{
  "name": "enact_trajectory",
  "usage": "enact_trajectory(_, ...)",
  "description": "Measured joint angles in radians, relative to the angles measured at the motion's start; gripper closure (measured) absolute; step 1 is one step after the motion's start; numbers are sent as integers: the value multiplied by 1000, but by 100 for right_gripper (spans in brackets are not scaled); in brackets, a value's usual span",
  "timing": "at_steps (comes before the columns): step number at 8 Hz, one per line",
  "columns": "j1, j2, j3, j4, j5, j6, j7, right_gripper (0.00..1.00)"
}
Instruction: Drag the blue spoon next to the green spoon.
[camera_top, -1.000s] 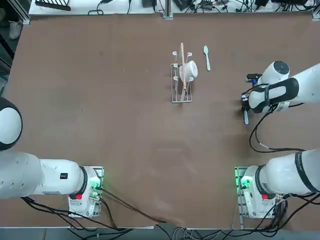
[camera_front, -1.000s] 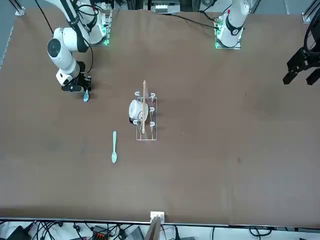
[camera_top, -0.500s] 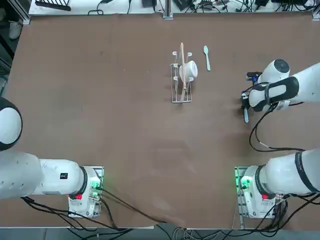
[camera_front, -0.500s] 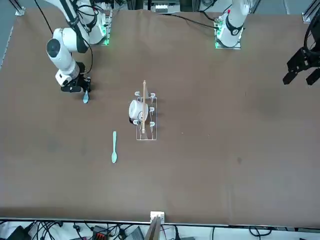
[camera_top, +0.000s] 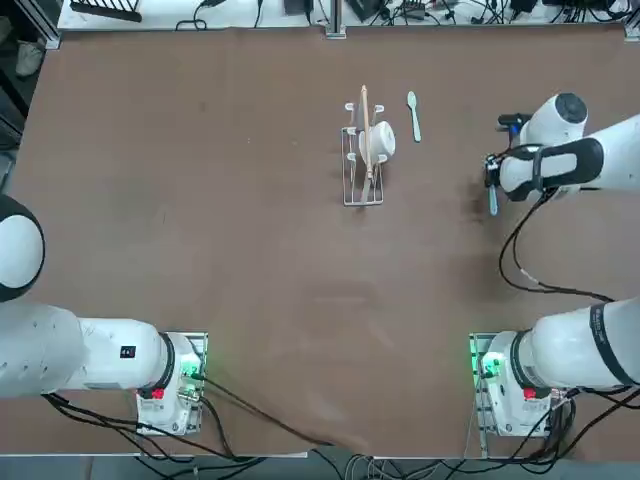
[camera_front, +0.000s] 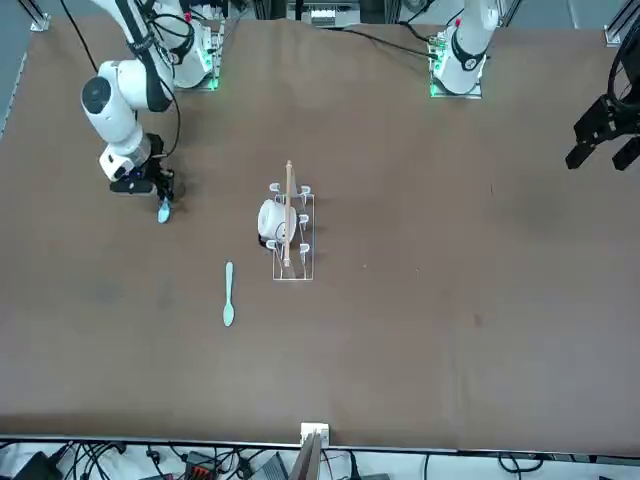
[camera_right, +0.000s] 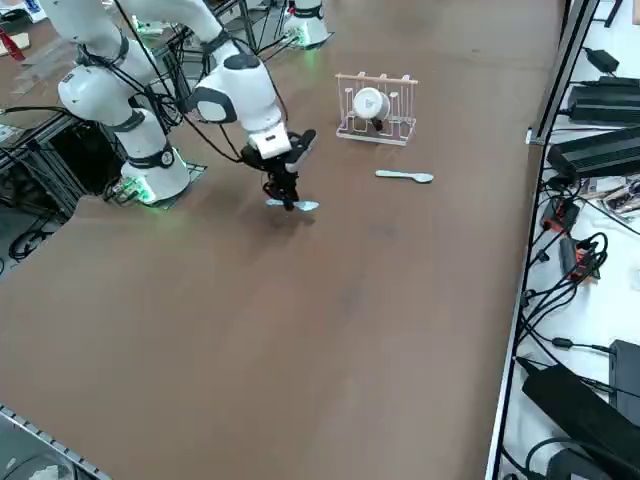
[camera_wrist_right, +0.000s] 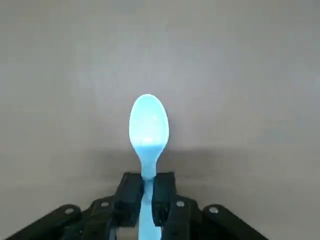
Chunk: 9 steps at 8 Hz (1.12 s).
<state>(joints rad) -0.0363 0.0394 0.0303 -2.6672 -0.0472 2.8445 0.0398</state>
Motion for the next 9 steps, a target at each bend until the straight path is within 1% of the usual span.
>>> enact_trajectory(1,2,10,1,67,0,-47,0,85)
enact_trajectory(2,7,33,3,156,0,-110,0,85)
enact_trajectory(4,26,112,4,361,1,-257,29,85)
enact_trajectory(6,69,207,6,580,1,-402,110,85)
enact_trajectory(7,90,251,6,670,2,-446,142,85)
enact_trajectory(9,123,339,7,800,2,-468,202,85)
